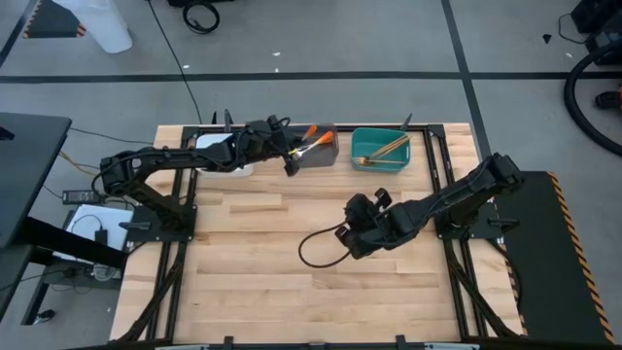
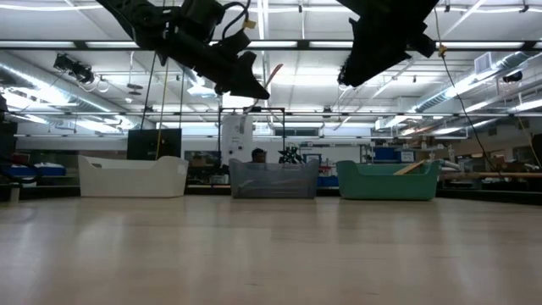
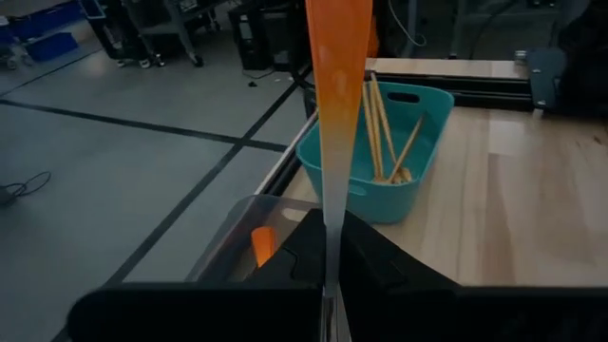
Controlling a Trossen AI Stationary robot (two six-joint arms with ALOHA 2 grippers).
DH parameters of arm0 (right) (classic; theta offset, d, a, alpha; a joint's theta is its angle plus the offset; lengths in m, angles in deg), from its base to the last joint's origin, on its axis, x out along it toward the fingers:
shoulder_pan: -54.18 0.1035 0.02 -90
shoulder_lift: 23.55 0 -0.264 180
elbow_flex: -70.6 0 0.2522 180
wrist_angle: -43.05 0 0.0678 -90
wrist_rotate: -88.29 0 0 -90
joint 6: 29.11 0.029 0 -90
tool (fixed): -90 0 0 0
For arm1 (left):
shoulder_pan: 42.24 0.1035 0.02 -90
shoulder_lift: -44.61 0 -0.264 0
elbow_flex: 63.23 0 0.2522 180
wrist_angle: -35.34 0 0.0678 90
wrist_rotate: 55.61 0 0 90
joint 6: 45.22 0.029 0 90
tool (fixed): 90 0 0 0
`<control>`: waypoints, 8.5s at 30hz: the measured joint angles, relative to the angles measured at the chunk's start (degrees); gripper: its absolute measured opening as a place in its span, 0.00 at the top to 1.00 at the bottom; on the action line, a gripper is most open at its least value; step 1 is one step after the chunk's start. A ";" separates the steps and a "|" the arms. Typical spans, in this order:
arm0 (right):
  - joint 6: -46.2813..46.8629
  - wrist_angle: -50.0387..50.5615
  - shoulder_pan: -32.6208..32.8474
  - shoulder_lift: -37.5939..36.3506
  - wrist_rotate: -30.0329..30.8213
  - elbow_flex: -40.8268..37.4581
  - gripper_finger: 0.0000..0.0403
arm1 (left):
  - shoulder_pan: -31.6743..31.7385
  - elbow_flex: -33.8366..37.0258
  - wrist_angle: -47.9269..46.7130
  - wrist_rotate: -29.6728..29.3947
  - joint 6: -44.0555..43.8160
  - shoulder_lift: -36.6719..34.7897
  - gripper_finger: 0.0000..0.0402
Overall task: Sort silverware by color (type)
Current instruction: Put the orange fork into the black bin, then return to Home Position
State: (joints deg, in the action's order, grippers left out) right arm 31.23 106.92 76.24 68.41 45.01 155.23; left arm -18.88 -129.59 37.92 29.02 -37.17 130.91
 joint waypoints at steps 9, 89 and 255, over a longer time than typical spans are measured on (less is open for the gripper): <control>-0.30 -8.94 1.79 0.00 0.67 -4.30 0.79 | 0.07 0.00 4.37 -0.34 1.47 5.16 0.94; -6.54 -23.53 2.52 0.02 -0.39 -11.36 0.79 | 8.31 -17.94 -19.87 7.12 -4.01 27.02 0.92; -49.02 -56.99 -7.21 -82.64 -19.90 -58.32 0.83 | -14.11 52.13 7.51 11.66 -13.42 -62.45 0.71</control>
State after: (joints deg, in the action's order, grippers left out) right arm -17.79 49.94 69.03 -14.23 25.11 96.90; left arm -32.99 -77.46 45.43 40.67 -50.59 68.47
